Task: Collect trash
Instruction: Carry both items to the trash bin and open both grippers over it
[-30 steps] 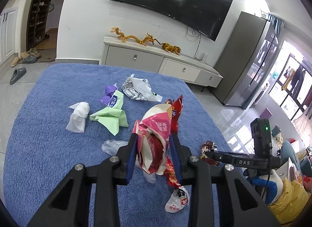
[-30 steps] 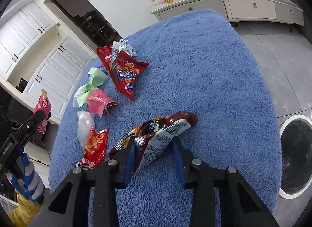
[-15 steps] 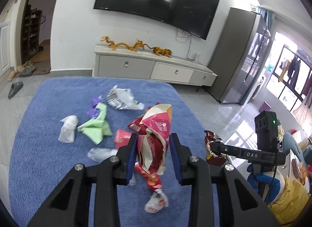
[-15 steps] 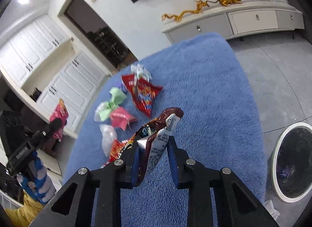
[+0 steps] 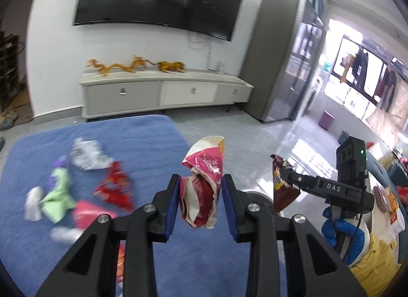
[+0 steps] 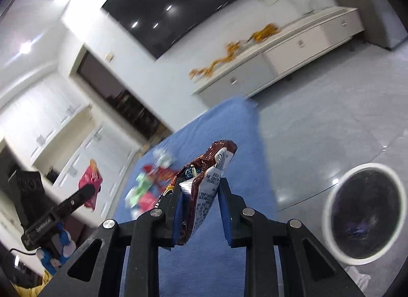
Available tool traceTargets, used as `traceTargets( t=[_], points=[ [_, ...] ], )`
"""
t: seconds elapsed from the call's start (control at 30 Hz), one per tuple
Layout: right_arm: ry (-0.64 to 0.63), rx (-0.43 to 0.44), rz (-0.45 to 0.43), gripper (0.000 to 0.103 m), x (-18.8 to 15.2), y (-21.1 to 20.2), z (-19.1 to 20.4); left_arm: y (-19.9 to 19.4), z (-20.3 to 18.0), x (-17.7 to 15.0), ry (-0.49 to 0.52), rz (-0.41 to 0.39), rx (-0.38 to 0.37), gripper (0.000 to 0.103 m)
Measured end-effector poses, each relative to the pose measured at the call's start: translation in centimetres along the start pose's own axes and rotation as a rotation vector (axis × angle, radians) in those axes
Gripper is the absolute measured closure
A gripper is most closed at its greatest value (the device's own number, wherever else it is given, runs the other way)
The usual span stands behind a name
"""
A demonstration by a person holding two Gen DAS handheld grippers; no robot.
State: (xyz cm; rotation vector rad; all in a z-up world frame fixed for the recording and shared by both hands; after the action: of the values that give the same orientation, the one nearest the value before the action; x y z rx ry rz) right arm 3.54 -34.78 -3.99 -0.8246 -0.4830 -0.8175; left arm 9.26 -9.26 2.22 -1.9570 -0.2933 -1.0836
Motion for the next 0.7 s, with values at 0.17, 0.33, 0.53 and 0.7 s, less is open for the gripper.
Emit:
traceTargets(
  t=[0.17,0.33,0.53,0.7],
  points=[
    [0.030,-0.161,-0.079,0.079,1.5,-4.1,-6.1,6.7,-6.9,0.9,0.070,0.083,-0.097,0.072],
    [0.073,-0.318,-0.079,0.079,1.2,-5.2,-12.7,13.2,-13.1,0.7,0.138,0.174,-0.160,0.072],
    [0.149,-0.392,-0.005,0.079,-1.0,-2.7,-19.3,21.2,-17.0,-0.8,0.153,0.305,-0.190,0.070],
    [0.207,-0.443,0.056,0.076,-2.9,-0.4,-24.0,26.0,-18.0,-2.3,0.137,0.384,-0.210,0.070]
  ],
)
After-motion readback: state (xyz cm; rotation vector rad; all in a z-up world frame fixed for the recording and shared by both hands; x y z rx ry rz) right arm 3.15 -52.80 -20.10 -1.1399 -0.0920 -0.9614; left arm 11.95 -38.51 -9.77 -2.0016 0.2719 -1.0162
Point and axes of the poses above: each gripper's, at about its wrist camera, not at the fingertips, and y roughly the way its jaws point, z to its left, x to its top, the point moved 3 cm from there along y, roughly the way its jaws point, and after that the axes turned 2 degrees about -y, right-handed, at the moved point
